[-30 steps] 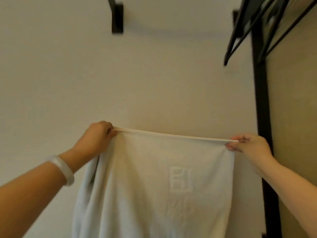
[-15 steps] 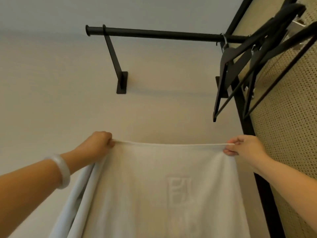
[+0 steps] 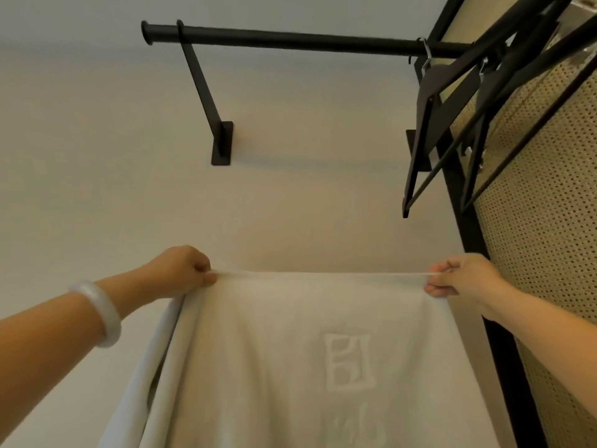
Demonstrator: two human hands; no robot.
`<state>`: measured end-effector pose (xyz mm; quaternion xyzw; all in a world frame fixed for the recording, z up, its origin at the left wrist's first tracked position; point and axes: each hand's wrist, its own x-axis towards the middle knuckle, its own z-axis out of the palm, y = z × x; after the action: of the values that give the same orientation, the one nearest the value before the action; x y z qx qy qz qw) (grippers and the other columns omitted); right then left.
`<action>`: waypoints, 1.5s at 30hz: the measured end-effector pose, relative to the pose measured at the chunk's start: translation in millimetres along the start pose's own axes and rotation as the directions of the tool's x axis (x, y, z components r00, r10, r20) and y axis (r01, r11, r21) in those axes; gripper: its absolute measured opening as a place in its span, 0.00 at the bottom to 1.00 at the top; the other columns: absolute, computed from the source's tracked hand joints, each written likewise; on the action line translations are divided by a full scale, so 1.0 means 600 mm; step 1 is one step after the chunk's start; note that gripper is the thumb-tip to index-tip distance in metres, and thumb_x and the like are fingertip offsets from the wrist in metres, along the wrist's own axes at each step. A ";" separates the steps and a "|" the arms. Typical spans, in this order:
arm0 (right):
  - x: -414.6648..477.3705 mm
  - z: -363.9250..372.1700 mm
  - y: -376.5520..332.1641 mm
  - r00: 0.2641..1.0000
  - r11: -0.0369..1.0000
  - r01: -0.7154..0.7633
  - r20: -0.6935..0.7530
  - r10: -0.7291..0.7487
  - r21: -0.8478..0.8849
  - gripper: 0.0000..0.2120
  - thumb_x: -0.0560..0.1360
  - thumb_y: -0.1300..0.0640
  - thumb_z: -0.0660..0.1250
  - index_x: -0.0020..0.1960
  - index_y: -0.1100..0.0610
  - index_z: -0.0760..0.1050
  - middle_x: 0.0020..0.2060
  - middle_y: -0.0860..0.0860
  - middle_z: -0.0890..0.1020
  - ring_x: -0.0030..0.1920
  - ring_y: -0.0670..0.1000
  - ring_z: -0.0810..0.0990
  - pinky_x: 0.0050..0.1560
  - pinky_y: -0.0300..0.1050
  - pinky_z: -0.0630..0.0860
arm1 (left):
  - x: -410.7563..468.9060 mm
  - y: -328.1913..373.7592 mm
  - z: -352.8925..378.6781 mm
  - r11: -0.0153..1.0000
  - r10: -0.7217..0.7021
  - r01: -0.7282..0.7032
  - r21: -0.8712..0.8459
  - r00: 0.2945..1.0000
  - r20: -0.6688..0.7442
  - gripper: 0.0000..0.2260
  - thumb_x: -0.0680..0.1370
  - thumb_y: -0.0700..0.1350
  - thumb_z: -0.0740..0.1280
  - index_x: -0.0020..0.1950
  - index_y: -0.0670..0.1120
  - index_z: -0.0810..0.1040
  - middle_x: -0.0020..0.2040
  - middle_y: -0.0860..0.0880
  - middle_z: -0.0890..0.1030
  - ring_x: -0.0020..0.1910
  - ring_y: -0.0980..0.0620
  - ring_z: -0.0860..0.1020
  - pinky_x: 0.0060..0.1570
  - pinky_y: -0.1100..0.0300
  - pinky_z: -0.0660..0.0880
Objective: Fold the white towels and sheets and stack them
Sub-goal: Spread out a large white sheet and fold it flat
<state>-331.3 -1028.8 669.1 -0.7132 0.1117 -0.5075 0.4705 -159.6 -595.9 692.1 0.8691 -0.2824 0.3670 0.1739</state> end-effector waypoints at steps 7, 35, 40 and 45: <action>-0.007 0.059 0.062 0.997 0.974 -0.065 -0.053 0.055 -0.216 0.07 0.70 0.71 0.75 0.42 0.63 0.79 0.44 0.63 0.83 0.46 0.61 0.82 0.53 0.55 0.78 | 0.016 0.002 0.119 0.967 -0.150 0.163 -0.198 0.986 0.078 0.14 0.79 0.43 0.68 0.33 0.43 0.76 0.27 0.49 0.82 0.24 0.57 0.77 0.33 0.67 0.72; -0.578 -0.079 0.501 0.791 0.799 -0.451 0.237 0.564 -0.397 0.07 0.70 0.65 0.76 0.44 0.55 0.83 0.47 0.51 0.85 0.51 0.49 0.82 0.56 0.46 0.77 | -0.686 -0.030 0.423 0.959 0.003 0.125 -0.256 0.894 0.448 0.07 0.76 0.36 0.71 0.47 0.47 0.84 0.44 0.53 0.83 0.43 0.50 0.81 0.47 0.56 0.77; -0.762 -0.138 0.480 0.794 0.774 -0.523 0.124 0.595 -0.357 0.06 0.71 0.57 0.75 0.42 0.45 0.85 0.42 0.39 0.85 0.43 0.38 0.83 0.46 0.39 0.75 | -0.848 -0.027 0.391 0.954 0.066 0.081 -0.288 0.882 0.466 0.09 0.73 0.33 0.74 0.49 0.44 0.85 0.52 0.53 0.81 0.47 0.51 0.82 0.44 0.72 0.72; -0.950 -0.181 0.505 0.750 0.697 -0.611 0.007 0.661 -0.375 0.12 0.71 0.64 0.75 0.37 0.46 0.82 0.41 0.39 0.84 0.41 0.38 0.82 0.44 0.37 0.73 | -1.028 -0.009 0.390 0.757 -0.115 0.542 -0.366 0.661 0.741 0.08 0.75 0.49 0.72 0.53 0.52 0.83 0.54 0.55 0.82 0.51 0.58 0.80 0.55 0.72 0.71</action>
<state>-587.0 -887.7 83.5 -0.7358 0.4065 -0.2330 0.4889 -382.4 -487.0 80.6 0.8869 -0.2495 -0.1160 0.3711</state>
